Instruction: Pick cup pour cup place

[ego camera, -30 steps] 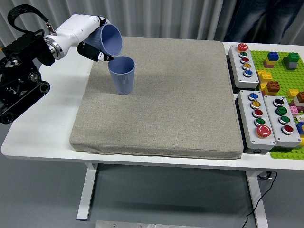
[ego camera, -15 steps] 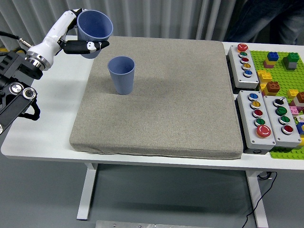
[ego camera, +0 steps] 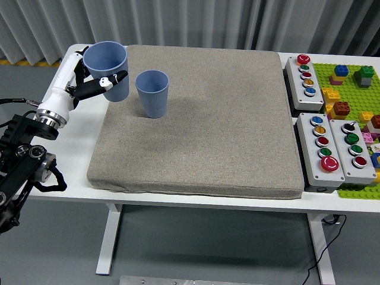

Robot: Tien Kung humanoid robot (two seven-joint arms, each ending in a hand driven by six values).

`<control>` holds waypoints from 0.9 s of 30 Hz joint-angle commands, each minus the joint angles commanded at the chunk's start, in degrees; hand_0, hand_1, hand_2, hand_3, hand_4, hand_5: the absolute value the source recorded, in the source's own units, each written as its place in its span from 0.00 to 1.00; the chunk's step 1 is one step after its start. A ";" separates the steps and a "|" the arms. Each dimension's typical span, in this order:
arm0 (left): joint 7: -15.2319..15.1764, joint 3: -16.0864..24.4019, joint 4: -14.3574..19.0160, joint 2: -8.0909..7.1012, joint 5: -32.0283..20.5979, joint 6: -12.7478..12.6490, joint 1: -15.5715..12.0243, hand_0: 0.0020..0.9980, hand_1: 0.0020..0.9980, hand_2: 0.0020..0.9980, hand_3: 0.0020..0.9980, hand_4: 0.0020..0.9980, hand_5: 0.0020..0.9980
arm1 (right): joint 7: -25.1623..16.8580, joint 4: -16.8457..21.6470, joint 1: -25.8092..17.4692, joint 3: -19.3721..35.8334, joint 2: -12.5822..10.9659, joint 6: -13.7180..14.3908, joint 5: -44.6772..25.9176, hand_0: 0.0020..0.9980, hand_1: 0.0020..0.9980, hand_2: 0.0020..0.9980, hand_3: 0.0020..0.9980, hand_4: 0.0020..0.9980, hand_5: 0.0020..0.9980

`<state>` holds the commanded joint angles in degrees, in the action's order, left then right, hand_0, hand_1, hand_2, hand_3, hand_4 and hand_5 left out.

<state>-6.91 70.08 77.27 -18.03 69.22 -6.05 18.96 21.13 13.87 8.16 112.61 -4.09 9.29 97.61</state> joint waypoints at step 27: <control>-8.57 -10.20 -3.54 5.24 1.64 -13.27 -7.91 0.63 0.56 0.54 0.54 0.85 0.25 | -0.03 -0.01 -0.12 0.06 0.11 -0.05 0.58 0.64 0.60 0.51 0.58 0.00 0.00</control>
<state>-15.48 59.87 73.73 -12.79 70.86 -19.32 11.05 21.10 13.86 8.05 112.67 -3.98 9.24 98.19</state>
